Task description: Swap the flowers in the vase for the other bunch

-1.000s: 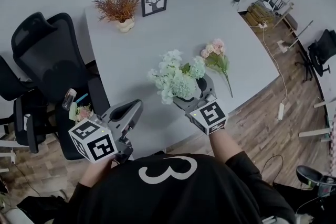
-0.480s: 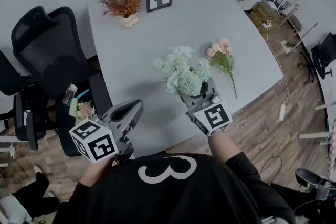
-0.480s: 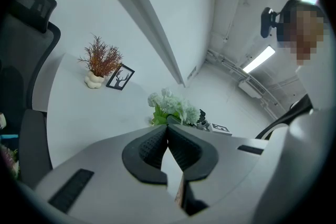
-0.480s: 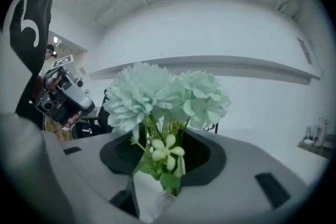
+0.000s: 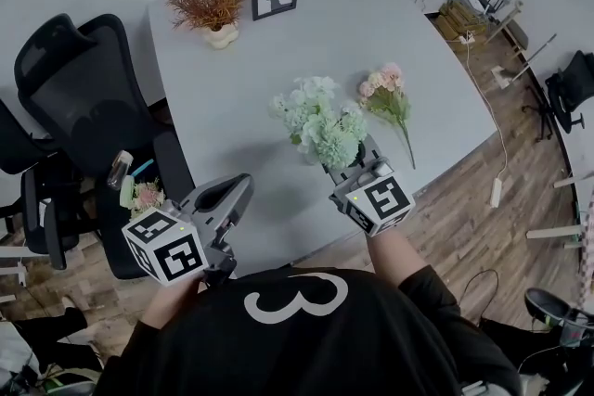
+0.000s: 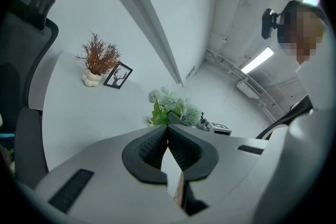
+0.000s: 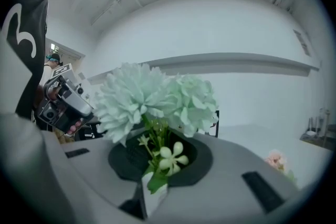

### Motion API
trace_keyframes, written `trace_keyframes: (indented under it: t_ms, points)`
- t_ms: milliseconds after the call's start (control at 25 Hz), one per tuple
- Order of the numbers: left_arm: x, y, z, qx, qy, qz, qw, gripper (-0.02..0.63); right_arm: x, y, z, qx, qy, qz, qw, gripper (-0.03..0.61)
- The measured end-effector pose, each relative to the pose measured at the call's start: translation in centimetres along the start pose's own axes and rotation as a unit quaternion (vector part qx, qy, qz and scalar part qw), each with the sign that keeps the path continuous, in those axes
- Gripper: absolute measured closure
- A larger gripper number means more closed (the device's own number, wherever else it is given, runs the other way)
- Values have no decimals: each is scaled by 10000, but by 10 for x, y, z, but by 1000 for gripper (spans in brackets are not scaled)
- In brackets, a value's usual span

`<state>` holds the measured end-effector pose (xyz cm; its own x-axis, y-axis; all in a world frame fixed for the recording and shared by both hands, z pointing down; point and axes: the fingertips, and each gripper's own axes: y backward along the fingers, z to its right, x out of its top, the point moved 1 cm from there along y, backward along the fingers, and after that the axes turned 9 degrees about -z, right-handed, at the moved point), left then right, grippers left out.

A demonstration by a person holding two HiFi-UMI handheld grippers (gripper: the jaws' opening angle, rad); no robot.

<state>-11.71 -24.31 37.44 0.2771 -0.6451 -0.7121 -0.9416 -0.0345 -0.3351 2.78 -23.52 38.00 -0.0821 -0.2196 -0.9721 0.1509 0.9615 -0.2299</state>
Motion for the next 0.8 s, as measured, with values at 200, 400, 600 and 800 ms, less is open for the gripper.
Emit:
trace_keyframes:
  t_ms: [200, 400, 600, 800]
  points:
    - [3, -2, 5, -132, -37, 56, 9999, 601, 13, 7, 7, -19, -134, 106, 9999, 523]
    - [12, 2, 8, -167, -65, 177, 9997, 601, 37, 11, 7, -62, -73, 256, 9996, 525]
    - [12, 7, 14, -254, -106, 289, 9992, 601, 62, 21, -2, -143, 89, 452, 9988, 525]
    - [12, 8, 18, -251, -111, 342, 9990, 601, 93, 42, -3, -293, 296, 757, 9963, 525]
